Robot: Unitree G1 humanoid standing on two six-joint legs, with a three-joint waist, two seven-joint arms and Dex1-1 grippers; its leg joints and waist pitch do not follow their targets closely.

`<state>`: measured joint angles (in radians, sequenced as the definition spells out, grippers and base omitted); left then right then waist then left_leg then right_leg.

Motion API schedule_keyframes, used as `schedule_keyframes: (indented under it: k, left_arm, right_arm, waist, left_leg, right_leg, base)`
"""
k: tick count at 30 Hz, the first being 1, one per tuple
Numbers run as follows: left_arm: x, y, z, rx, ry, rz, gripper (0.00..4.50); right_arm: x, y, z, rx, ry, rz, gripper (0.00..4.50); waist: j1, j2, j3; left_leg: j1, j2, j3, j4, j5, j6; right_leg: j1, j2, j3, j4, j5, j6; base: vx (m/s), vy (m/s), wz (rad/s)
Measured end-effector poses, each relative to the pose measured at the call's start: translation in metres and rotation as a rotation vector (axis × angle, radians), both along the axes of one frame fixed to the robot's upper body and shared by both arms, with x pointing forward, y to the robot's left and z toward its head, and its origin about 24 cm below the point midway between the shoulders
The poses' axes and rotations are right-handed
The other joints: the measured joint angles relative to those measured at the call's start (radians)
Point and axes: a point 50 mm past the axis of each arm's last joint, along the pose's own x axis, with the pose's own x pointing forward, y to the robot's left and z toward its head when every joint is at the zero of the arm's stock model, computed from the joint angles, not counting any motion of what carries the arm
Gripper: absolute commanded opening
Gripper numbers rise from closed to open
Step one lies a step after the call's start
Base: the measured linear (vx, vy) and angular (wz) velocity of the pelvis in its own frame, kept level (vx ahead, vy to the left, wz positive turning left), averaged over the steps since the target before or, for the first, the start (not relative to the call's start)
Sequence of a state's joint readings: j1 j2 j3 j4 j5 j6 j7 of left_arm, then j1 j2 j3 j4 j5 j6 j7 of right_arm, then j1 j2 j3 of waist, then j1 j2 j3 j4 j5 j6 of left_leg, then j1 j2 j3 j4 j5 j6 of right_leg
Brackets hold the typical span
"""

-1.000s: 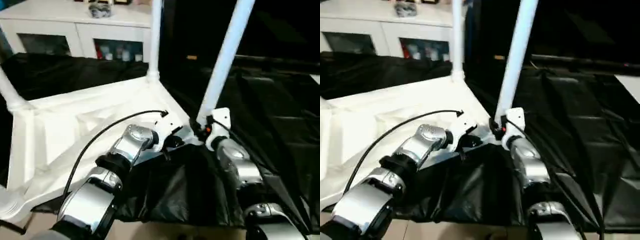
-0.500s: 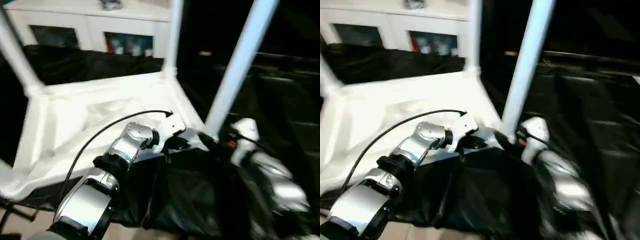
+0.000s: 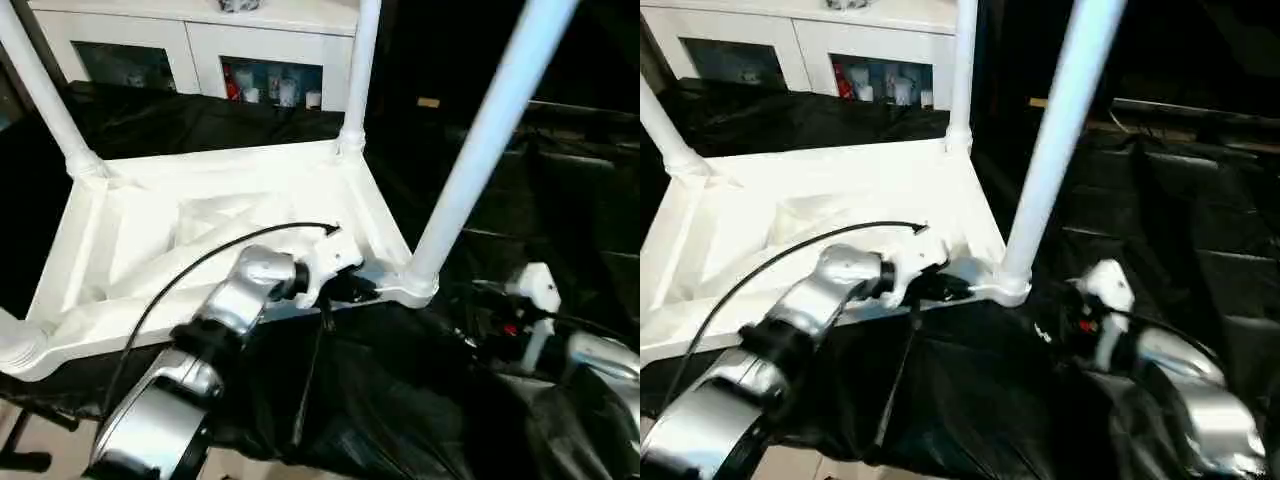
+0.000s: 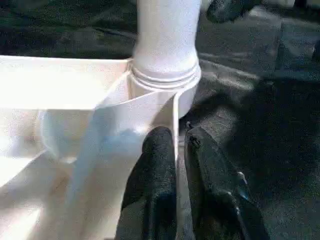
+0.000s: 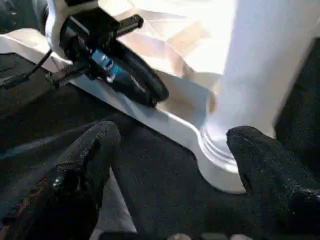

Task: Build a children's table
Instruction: Rotate leg to tighten, then rotate table base

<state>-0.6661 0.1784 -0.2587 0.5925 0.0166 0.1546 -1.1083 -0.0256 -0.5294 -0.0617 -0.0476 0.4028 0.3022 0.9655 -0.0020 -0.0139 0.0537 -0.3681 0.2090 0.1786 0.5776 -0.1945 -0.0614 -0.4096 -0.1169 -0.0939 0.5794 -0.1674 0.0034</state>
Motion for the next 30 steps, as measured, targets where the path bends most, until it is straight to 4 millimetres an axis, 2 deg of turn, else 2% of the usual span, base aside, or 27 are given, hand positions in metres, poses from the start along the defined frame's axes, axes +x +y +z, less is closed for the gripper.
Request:
schedule_keyframes:
  k: [3,8,12,14,16,18,21,22,24,26,27,30]
  left_arm:
    - [-0.001,0.010,0.010,0.001,-0.003,-0.012,0.96]
    - [-0.016,0.041,0.021,0.041,0.054,-0.039,1.33]
    - [-0.041,0.086,0.028,0.109,0.149,0.011,1.57]
    - [-0.051,0.096,0.027,0.133,0.187,0.025,1.67]
    - [-0.056,0.097,0.025,0.136,0.208,0.026,1.77]
    - [-0.066,0.107,0.022,0.161,0.223,0.066,2.08]
    - [-0.071,0.111,0.015,0.190,0.217,0.121,2.20]
    - [-0.072,0.112,0.012,0.205,0.214,0.140,2.45]
    - [-0.072,0.117,0.007,0.245,0.200,0.200,2.52]
    - [-0.071,0.117,0.005,0.264,0.190,0.234,2.58]
    - [-0.070,0.116,0.004,0.264,0.178,0.257,2.87]
    - [-0.068,0.109,0.001,0.249,0.160,0.285,3.00]
  right_arm:
    - [0.001,0.004,0.001,0.008,-0.001,0.011,3.93]
    - [0.004,0.023,-0.002,0.061,0.020,0.056,3.93]
    - [0.011,0.050,-0.003,0.114,0.022,0.107,3.93]
    - [0.018,0.062,-0.004,0.134,0.012,0.095,3.93]
    - [0.024,0.072,-0.006,0.140,0.006,0.075,3.93]
    - [0.046,0.092,-0.009,0.146,-0.024,-0.039,3.93]
    - [0.065,0.117,-0.017,0.139,-0.016,-0.176,3.93]
    - [0.069,0.122,-0.019,0.138,-0.012,-0.215,3.93]
    - [0.082,0.132,-0.024,0.124,-0.008,-0.332,3.93]
    - [0.091,0.131,-0.024,0.101,-0.020,-0.422,3.93]
    - [0.098,0.127,-0.024,0.088,-0.020,-0.490,3.93]
    - [0.111,0.113,-0.022,0.064,-0.033,-0.629,3.93]
  waist:
    - [0.016,0.000,0.000]
    - [0.032,0.000,0.000]
    - [0.034,-0.003,0.001]
    - [0.035,-0.003,0.001]
    - [0.043,-0.005,0.002]
    - [0.035,-0.011,0.003]
    - [0.033,-0.019,0.004]
    - [0.035,-0.020,0.004]
    - [0.038,-0.020,0.004]
    - [0.041,-0.020,0.004]
    - [0.043,-0.020,0.004]
    - [0.042,-0.021,0.003]
  left_leg:
    - [0.001,0.000,0.000,0.002,0.000,0.000]
    - [0.001,0.000,0.002,0.003,0.000,0.000]
    - [0.002,0.000,0.005,0.006,0.001,-0.004]
    - [0.002,0.002,0.005,0.008,-0.001,-0.012]
    - [0.002,0.001,0.006,0.008,0.003,-0.017]
    - [0.004,0.000,0.007,0.009,0.006,-0.021]
    - [0.007,0.000,0.002,0.009,0.008,-0.024]
    - [0.007,0.000,0.000,0.010,0.009,-0.026]
    - [0.007,-0.001,-0.001,0.010,0.009,-0.027]
    - [0.006,-0.001,-0.001,0.010,0.010,-0.028]
    - [0.005,-0.001,-0.001,0.010,0.011,-0.030]
    - [0.002,-0.001,-0.001,0.009,0.011,-0.030]
  right_leg:
    - [0.000,0.000,0.002,0.000,0.000,0.000]
    - [-0.001,0.000,0.003,0.002,0.000,0.000]
    - [-0.008,0.001,0.007,0.016,-0.003,-0.003]
    - [-0.008,0.004,0.010,0.018,-0.003,-0.003]
    - [-0.007,0.007,0.019,0.021,-0.003,-0.003]
    - [-0.008,0.009,0.029,0.027,-0.003,-0.002]
    - [-0.008,0.011,0.030,0.029,-0.008,0.005]
    - [-0.008,0.012,0.030,0.029,-0.008,0.005]
    - [-0.008,0.013,0.031,0.030,-0.007,0.004]
    - [-0.008,0.015,0.034,0.031,-0.004,0.000]
    - [-0.007,0.019,0.039,0.031,-0.003,-0.002]
    - [-0.009,0.026,0.046,0.031,-0.004,0.000]
  base:
    - [0.000,0.000,0.00]
    - [0.000,0.000,0.00]
    - [0.000,0.000,0.00]
    - [0.000,0.000,0.00]
    - [0.000,0.000,0.00]
    - [0.000,0.000,0.00]
    - [-0.020,-0.003,-0.02]
    - [0.000,0.000,0.00]
    - [0.000,0.000,0.00]
    - [0.000,0.000,0.00]
    - [0.000,0.000,0.00]
    - [0.000,0.000,0.00]
